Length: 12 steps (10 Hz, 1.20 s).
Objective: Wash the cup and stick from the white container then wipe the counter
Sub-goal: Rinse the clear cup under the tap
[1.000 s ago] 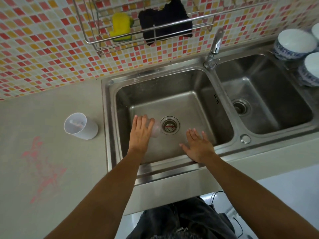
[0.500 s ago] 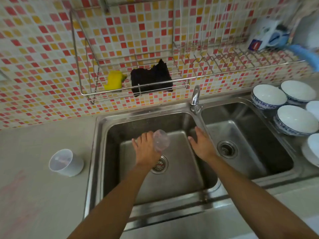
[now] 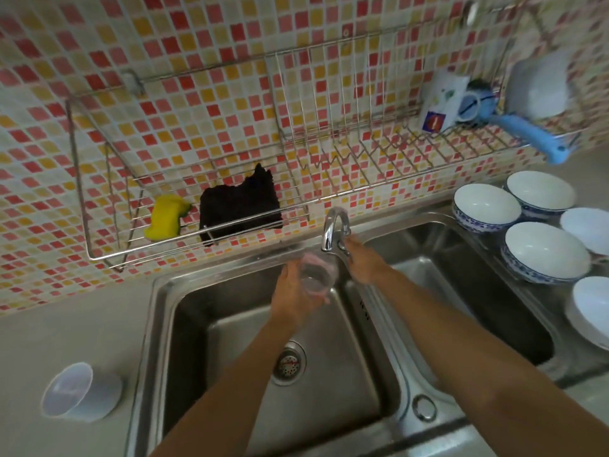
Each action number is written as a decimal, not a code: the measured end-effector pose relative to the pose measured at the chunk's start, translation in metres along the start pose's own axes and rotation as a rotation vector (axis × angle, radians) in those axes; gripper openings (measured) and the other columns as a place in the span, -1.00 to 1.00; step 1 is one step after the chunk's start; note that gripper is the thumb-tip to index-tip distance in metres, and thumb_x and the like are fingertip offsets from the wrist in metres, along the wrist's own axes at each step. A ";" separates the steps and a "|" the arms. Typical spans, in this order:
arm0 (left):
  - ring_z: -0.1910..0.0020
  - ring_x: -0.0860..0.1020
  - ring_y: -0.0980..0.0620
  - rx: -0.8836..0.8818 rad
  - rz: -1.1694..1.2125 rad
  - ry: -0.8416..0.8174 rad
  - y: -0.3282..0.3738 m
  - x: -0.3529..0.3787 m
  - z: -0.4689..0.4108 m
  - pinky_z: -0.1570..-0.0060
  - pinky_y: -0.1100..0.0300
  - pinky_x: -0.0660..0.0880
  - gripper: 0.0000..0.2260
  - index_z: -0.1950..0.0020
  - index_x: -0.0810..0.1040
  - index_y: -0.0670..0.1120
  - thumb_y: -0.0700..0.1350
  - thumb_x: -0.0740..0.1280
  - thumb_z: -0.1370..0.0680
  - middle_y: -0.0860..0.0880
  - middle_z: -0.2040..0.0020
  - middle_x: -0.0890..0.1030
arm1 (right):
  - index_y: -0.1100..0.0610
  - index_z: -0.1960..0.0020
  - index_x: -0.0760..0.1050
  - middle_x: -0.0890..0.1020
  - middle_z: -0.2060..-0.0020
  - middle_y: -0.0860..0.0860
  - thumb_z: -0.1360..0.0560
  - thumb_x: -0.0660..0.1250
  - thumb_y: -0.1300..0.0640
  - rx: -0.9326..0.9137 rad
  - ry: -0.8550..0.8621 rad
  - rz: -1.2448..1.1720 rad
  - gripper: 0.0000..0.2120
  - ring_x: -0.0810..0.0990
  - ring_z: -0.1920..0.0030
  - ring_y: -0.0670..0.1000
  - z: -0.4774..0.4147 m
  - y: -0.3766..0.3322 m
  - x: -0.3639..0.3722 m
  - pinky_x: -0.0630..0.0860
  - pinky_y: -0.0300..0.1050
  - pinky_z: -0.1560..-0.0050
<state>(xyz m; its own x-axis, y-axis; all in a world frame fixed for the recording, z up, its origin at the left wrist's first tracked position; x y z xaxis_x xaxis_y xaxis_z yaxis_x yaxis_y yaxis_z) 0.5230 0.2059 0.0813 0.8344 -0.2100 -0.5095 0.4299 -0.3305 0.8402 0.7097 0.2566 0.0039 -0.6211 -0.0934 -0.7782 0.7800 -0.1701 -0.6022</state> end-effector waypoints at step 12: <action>-0.01 0.54 0.21 -0.211 0.052 0.070 -0.015 0.028 0.006 0.04 0.41 0.49 -0.41 -0.05 0.42 0.33 -0.14 0.63 -0.25 0.14 -0.05 0.54 | -0.05 -0.09 0.45 0.57 0.04 0.07 -0.61 0.15 0.09 -0.072 -0.064 0.126 -0.86 0.56 0.13 0.09 -0.015 0.002 -0.001 0.54 -0.06 0.04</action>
<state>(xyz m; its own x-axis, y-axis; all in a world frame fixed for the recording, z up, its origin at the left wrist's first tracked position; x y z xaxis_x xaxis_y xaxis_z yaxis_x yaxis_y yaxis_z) 0.5379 0.1990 0.0535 0.8762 -0.1552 -0.4563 0.4419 -0.1193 0.8891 0.7132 0.2712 0.0004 -0.5197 -0.1719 -0.8369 0.8541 -0.0830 -0.5134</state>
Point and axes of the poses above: each hand's wrist, its own z-axis away from the middle knuckle, its own x-axis out of the palm, y = z × x, the point moved 7 cm from there along -z, towards the middle knuckle
